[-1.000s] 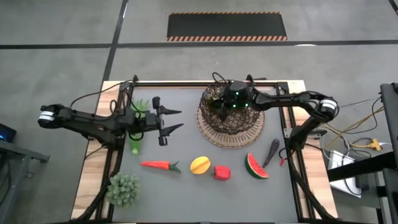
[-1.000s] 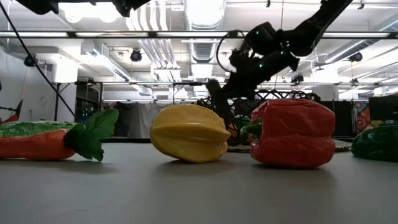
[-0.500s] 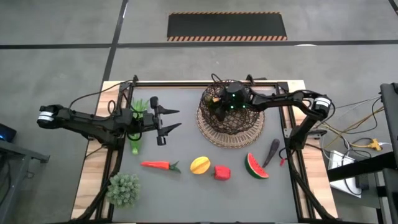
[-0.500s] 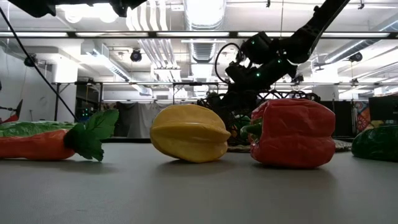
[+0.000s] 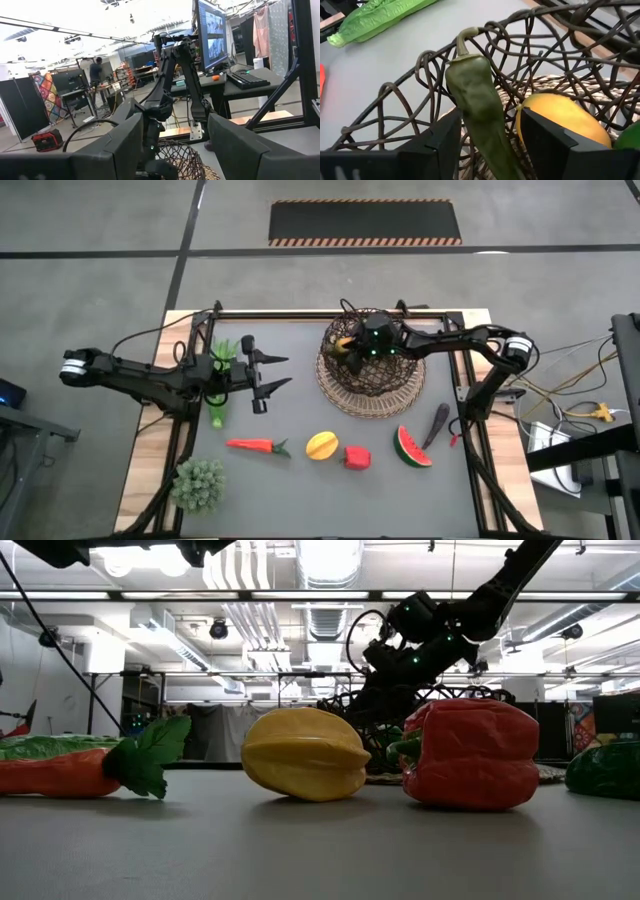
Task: Build produce basket
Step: Put the green chili pepper into the basket, then put the yellow star fruit into the basket
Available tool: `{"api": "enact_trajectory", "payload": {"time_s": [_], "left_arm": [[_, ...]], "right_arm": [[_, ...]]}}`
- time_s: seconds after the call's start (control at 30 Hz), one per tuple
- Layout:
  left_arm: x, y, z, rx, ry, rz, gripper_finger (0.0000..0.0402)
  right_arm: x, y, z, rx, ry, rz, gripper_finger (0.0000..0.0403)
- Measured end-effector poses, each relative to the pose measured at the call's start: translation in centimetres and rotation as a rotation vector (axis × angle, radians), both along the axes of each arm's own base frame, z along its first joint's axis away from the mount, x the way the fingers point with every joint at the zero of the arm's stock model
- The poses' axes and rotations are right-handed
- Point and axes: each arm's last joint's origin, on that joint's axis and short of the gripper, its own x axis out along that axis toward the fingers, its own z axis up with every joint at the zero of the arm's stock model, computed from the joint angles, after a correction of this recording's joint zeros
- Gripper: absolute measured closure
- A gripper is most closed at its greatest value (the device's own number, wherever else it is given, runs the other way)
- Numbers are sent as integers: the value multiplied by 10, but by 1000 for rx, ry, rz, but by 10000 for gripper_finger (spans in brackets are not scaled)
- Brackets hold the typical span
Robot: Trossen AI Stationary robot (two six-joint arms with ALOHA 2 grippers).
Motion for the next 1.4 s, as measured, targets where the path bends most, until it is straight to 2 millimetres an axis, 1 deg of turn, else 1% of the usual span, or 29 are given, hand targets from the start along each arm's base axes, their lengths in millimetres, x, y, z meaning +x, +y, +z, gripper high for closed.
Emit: {"api": "enact_trajectory", "payload": {"time_s": [0.13, 0.27, 0.43, 0.6, 0.7, 0.77, 0.87, 1.0, 1.13, 1.27, 1.33, 1.4], "left_arm": [[0, 0, 0, -2, 2, 0, 195], [1, 0, -2, -45, 12, -11, 195], [7, -2, -8, -115, 30, -42, 195], [20, -8, -22, -203, 89, -91, 195], [28, -15, -32, -255, 136, -118, 195], [33, -20, -39, -283, 168, -137, 195], [41, -29, -47, -282, 211, -159, 195], [52, -39, -52, -297, 246, -187, 194], [61, -49, -58, -303, 295, -207, 174], [70, -57, -61, -345, 391, -210, 132], [74, -61, -65, -353, 450, -207, 113], [79, -65, -68, -357, 511, -202, 102]], "right_arm": [[-3, 2, 9, -8, -16, 0, 205], [-10, 5, 24, -12, -20, 0, 206], [-24, 17, 53, -27, -51, 12, 209], [-41, 43, 85, -44, -90, 66, 209], [-48, 66, 101, -55, -123, 134, 209], [-52, 83, 107, -63, -146, 194, 209], [-54, 111, 113, -103, -168, 251, 209], [-57, 145, 111, -197, -154, 272, 209], [-60, 172, 106, -256, -134, 287, 211], [-63, 190, 104, -289, -127, 299, 215], [-64, 197, 104, -300, -120, 305, 217], [-66, 201, 103, -311, -114, 306, 220]]}}
